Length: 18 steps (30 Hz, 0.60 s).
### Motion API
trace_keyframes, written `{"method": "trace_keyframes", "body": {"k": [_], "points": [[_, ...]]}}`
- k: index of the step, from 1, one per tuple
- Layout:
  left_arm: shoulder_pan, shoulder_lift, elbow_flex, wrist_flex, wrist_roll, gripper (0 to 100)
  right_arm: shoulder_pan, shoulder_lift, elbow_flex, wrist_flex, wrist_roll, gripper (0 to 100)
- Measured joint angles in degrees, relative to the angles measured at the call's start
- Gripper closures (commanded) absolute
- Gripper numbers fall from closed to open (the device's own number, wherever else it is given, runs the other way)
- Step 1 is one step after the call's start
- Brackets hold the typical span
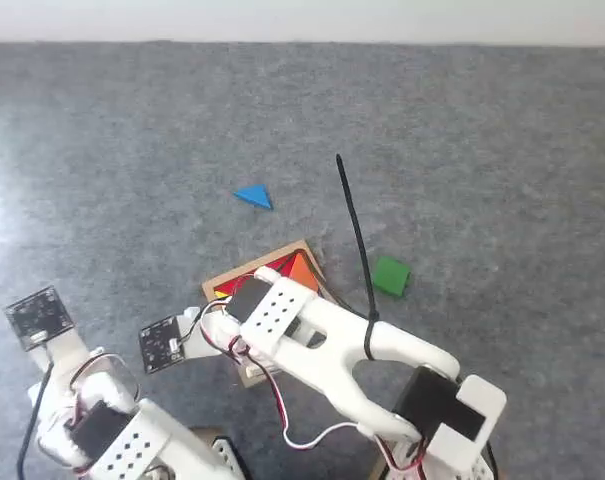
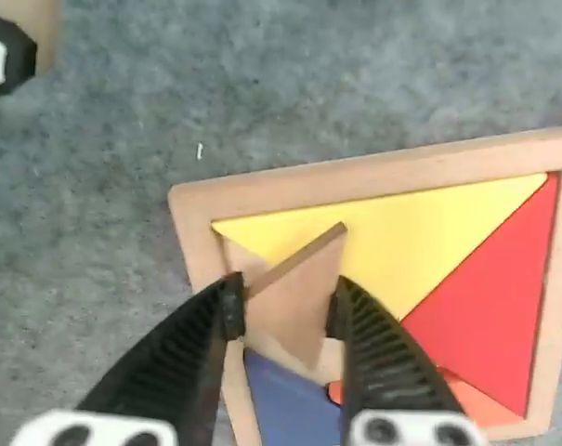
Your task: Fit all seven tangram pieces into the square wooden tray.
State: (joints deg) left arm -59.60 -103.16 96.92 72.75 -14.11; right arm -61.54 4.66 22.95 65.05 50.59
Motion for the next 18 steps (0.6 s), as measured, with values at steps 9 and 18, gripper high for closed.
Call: {"method": "trace_keyframes", "body": {"k": [9, 18], "points": [[0.0, 0.0, 0.0, 0.0, 0.0, 98, 0.1, 0.0, 0.0, 0.1, -1.4, 69.3], [0.0, 0.0, 0.0, 0.0, 0.0, 98, 1.2, -16.2, 12.8, 1.0, -2.9, 80.7]]}}
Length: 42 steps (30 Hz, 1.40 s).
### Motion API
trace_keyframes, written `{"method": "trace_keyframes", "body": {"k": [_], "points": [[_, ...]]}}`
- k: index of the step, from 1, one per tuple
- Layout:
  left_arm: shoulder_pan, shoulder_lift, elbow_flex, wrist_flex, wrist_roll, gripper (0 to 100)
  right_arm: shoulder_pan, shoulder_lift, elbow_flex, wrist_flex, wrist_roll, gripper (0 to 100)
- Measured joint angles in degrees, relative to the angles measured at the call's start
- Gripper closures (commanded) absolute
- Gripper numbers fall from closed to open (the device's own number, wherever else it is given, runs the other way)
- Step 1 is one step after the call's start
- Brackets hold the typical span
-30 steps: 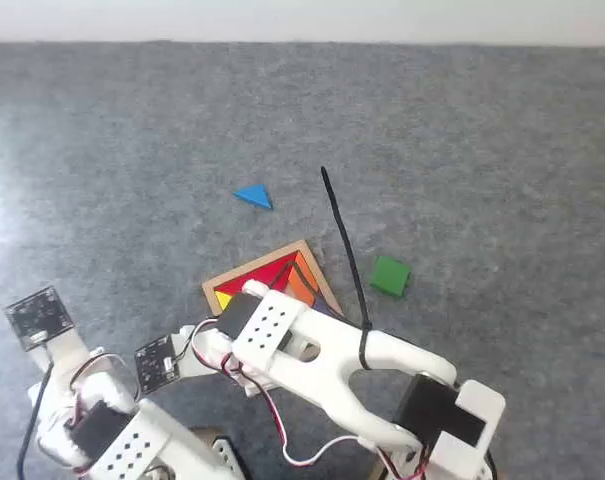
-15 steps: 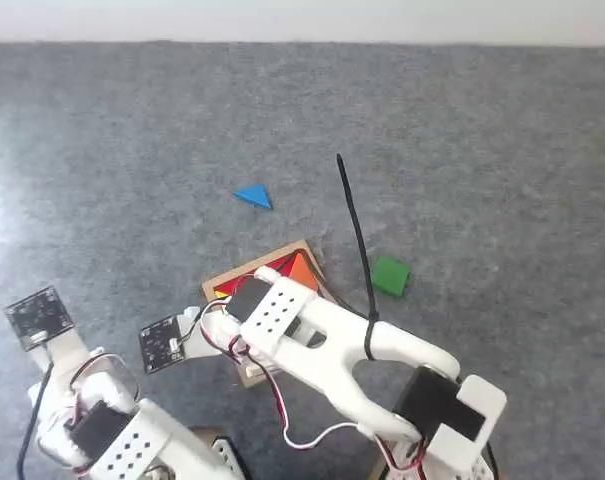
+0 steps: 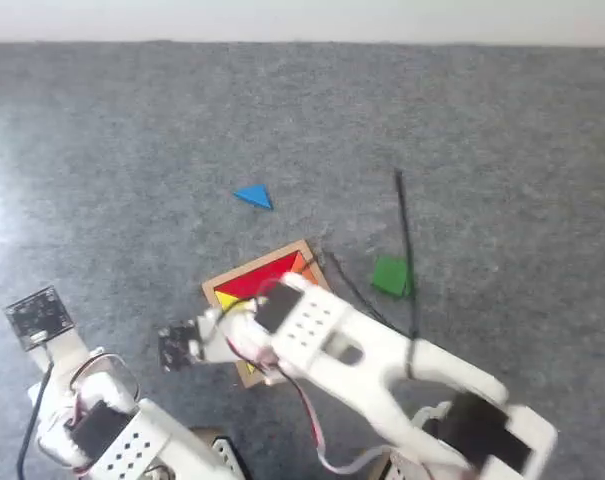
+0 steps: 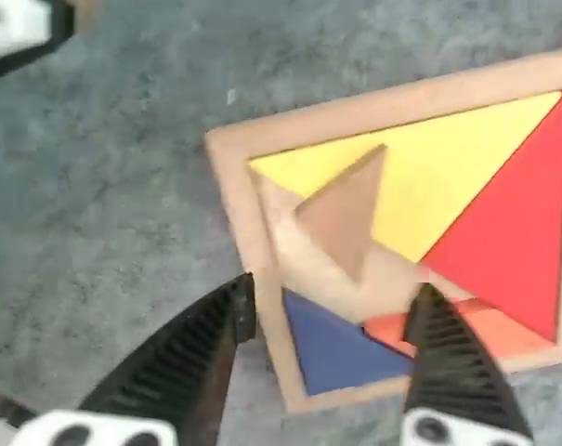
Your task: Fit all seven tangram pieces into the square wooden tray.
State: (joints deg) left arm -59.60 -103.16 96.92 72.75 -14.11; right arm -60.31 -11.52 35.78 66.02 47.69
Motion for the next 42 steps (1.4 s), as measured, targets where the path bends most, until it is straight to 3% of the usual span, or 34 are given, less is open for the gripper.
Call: {"method": "trace_keyframes", "body": {"k": [4, 14, 26, 42], "points": [[0.0, 0.0, 0.0, 0.0, 0.0, 98, -0.4, -6.7, 10.8, -8.6, -1.1, 77.9], [0.0, 0.0, 0.0, 0.0, -0.2, 98, -0.4, -1.5, 12.1, -21.2, -3.2, 77.7], [0.0, 0.0, 0.0, 0.0, -0.2, 98, -0.4, -2.6, 15.0, -20.2, -1.8, 77.6], [0.0, 0.0, 0.0, 0.0, -0.2, 98, -0.4, -8.5, 22.7, -26.5, 2.9, 77.9]]}}
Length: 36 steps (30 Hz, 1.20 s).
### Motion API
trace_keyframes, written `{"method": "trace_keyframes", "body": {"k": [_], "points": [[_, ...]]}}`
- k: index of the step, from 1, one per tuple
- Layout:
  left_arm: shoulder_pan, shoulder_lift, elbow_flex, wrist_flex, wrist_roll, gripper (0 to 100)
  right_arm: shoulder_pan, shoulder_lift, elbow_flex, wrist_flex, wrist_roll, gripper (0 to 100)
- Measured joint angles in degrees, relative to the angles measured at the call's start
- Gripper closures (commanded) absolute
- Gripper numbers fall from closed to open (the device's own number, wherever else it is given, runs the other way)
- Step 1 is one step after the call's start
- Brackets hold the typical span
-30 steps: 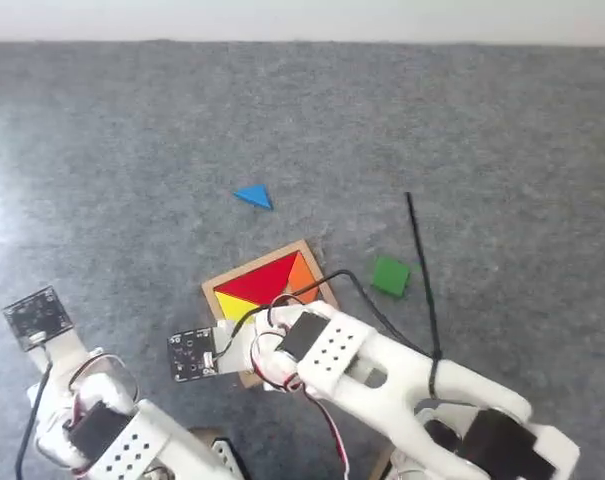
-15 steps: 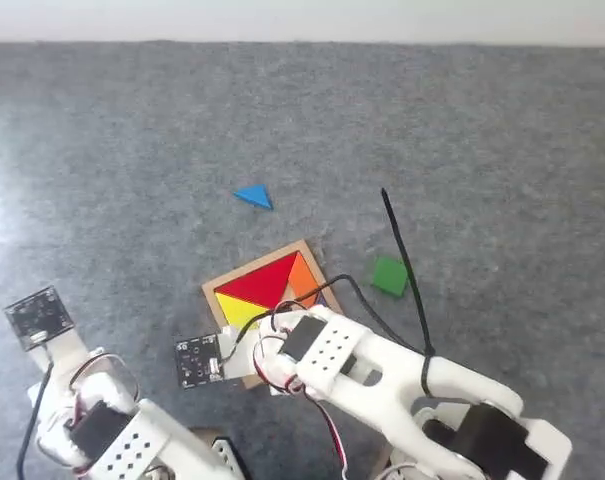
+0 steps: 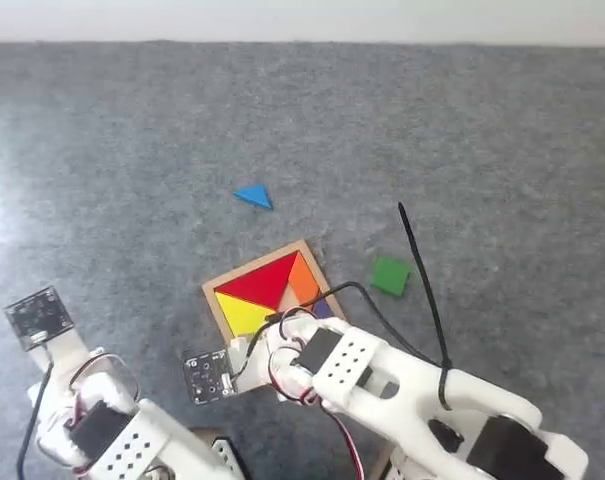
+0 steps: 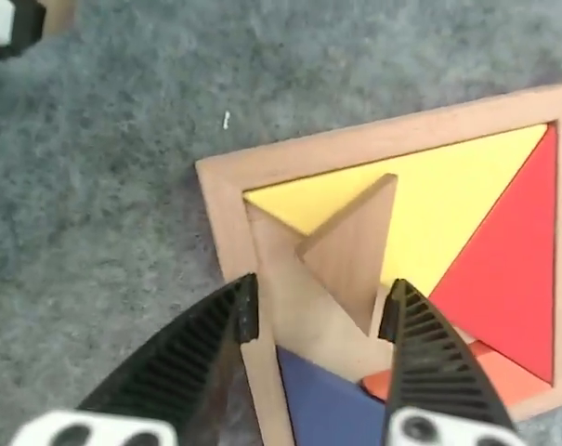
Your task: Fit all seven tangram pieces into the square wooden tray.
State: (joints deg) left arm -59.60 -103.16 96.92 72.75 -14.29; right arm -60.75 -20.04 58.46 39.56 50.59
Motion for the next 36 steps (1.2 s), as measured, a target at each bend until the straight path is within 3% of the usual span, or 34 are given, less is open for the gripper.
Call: {"method": "trace_keyframes", "body": {"k": [24, 30, 36], "points": [[0.0, 0.0, 0.0, 0.0, 0.0, 98, 2.2, -0.4, 5.8, -11.1, 9.3, 78.1], [0.0, 0.0, 0.0, 0.0, 0.0, 98, 3.1, -2.5, 10.7, -17.8, 9.4, 89.3], [0.0, 0.0, 0.0, 0.0, 0.0, 98, 3.3, -6.6, 17.9, -27.2, 6.9, 89.8]]}}
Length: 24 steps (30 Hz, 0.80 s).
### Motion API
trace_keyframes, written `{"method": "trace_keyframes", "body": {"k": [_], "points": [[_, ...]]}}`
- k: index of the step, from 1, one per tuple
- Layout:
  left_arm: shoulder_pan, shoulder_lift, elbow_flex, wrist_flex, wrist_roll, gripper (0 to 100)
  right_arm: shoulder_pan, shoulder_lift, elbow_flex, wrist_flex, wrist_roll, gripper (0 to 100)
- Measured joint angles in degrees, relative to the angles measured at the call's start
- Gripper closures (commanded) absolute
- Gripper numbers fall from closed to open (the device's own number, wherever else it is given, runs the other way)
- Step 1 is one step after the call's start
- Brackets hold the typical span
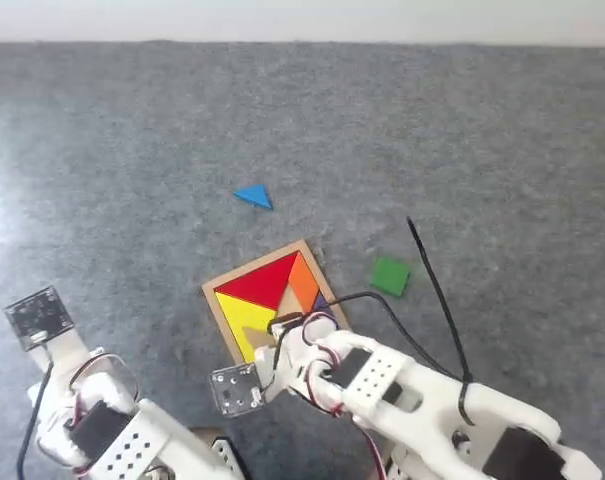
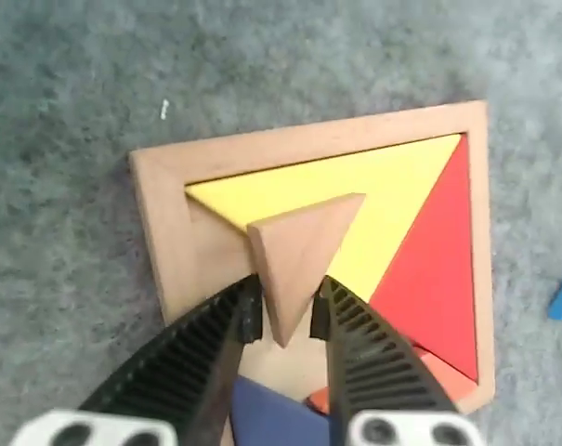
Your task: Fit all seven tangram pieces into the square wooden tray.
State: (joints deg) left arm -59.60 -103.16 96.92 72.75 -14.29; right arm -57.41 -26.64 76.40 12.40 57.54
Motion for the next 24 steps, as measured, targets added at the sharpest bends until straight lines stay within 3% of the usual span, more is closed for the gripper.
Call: {"method": "trace_keyframes", "body": {"k": [9, 12, 17, 24], "points": [[0.0, 0.0, 0.0, 0.0, 0.0, 98, 0.0, -4.8, 4.0, -4.7, -2.2, 90.8], [0.0, 0.0, 0.0, 0.0, 0.0, 98, 0.0, -4.8, 4.1, -4.7, -2.6, 96.9], [0.0, 0.0, 0.0, 0.0, 0.0, 98, 0.0, -5.1, 4.1, -4.8, -2.6, 86.8], [0.0, 0.0, 0.0, 0.0, 0.0, 98, 0.0, -5.2, 5.8, -4.8, -1.7, 85.5]]}}
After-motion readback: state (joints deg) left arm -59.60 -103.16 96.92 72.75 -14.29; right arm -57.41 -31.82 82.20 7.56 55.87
